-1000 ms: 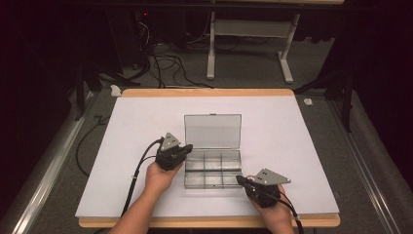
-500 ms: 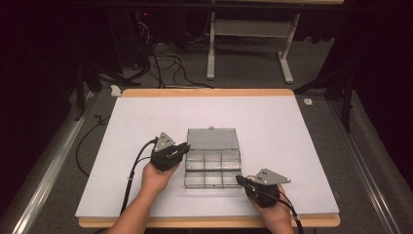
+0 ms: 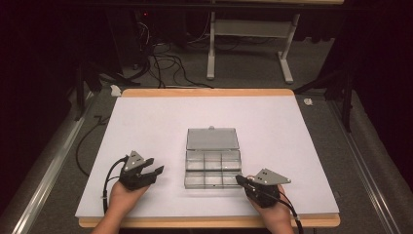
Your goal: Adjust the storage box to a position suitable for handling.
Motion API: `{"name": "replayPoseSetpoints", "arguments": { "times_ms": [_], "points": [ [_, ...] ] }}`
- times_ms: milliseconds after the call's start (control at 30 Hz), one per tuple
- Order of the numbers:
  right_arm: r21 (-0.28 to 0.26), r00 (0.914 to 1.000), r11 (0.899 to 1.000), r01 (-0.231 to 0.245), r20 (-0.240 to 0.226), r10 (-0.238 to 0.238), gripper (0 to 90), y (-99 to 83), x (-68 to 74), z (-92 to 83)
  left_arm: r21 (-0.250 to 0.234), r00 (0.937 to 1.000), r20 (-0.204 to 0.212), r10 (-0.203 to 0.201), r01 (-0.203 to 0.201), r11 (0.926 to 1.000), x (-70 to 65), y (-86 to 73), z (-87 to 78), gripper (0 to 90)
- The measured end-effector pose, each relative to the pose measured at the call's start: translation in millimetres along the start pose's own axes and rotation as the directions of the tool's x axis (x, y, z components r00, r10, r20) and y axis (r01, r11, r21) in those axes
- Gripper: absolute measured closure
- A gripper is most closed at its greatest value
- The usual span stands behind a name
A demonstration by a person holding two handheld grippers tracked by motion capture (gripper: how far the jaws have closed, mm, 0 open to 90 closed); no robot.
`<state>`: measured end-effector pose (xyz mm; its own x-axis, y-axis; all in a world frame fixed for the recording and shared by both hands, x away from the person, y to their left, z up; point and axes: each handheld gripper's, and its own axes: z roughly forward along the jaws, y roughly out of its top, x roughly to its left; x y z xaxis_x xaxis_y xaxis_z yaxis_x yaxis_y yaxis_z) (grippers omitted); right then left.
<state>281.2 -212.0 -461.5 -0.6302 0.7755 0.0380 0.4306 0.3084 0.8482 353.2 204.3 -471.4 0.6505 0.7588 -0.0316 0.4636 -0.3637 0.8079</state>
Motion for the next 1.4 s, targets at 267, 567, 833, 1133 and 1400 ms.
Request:
{"name": "replayPoseSetpoints", "arguments": {
  "times_ms": [267,567,833,1133,1400],
  "points": [
    [-0.007,0.9999,1.0,-0.009,-0.004,0.009,86.9,1.6,1.9,-1.9,-0.007,0.9998,-0.016,-0.011,0.011,0.9999,9.6,-16.6,-2.8,41.0],
    [-0.052,0.9962,0.998,-0.027,0.081,0.031,82.5,6.5,-5.7,-20.9,-0.027,1.0,-0.006,-0.005,0.005,0.9996,9.5,-17.8,-5.2,40.3],
    [-0.002,0.9721,0.996,-0.089,0.218,0.088,79.3,-3.4,-35.9,-33.7,-0.032,1.0,0.0,0.009,-0.009,0.9995,8.2,-18.0,-5.3,39.4],
    [0.035,0.9369,0.986,-0.162,0.319,0.143,78.5,-15.4,-63.9,-45.5,-0.03,0.9999,0.007,0.012,-0.011,0.9995,8.1,-17.8,-4.9,38.8],
    [0.062,0.926,0.976,-0.207,0.335,0.175,73.5,-16.7,-75.4,-47.8,-0.028,0.9999,0.01,0.014,-0.013,0.9995,8.5,-17.7,-5.0,38.6]
  ]
}}
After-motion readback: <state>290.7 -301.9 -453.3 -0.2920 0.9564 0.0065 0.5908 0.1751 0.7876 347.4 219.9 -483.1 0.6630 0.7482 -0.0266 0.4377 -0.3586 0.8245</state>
